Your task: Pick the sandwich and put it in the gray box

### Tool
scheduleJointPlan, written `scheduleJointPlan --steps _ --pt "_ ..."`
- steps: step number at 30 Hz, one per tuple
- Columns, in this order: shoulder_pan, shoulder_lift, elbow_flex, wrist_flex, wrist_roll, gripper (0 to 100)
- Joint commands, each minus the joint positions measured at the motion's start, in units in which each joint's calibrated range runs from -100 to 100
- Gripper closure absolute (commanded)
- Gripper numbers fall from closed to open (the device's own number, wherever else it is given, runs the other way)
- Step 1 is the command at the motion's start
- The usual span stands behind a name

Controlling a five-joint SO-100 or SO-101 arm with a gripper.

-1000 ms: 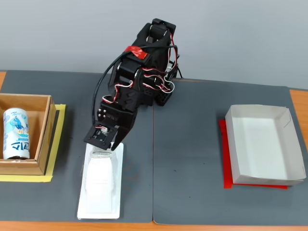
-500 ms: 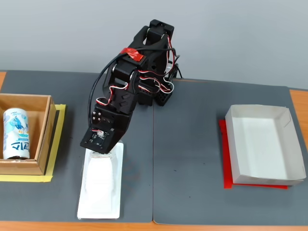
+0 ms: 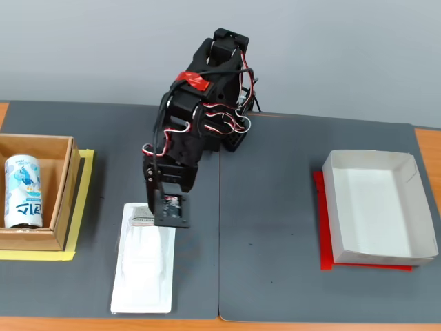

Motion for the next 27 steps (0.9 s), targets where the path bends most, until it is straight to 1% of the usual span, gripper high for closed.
scheduleJointPlan --steps 1,11,22,24,27 --pt "-1.3 -0.4 -0.3 0.2 1.2 98" --pt "-0.9 -0.5 -0.5 2.1 3.2 98" --pt "-0.8 -1.2 -0.7 2.1 3.1 97" --pt "-0.8 -1.3 -0.7 2.1 3.0 94" --pt "-0.1 -1.4 -0.5 2.1 3.2 81"
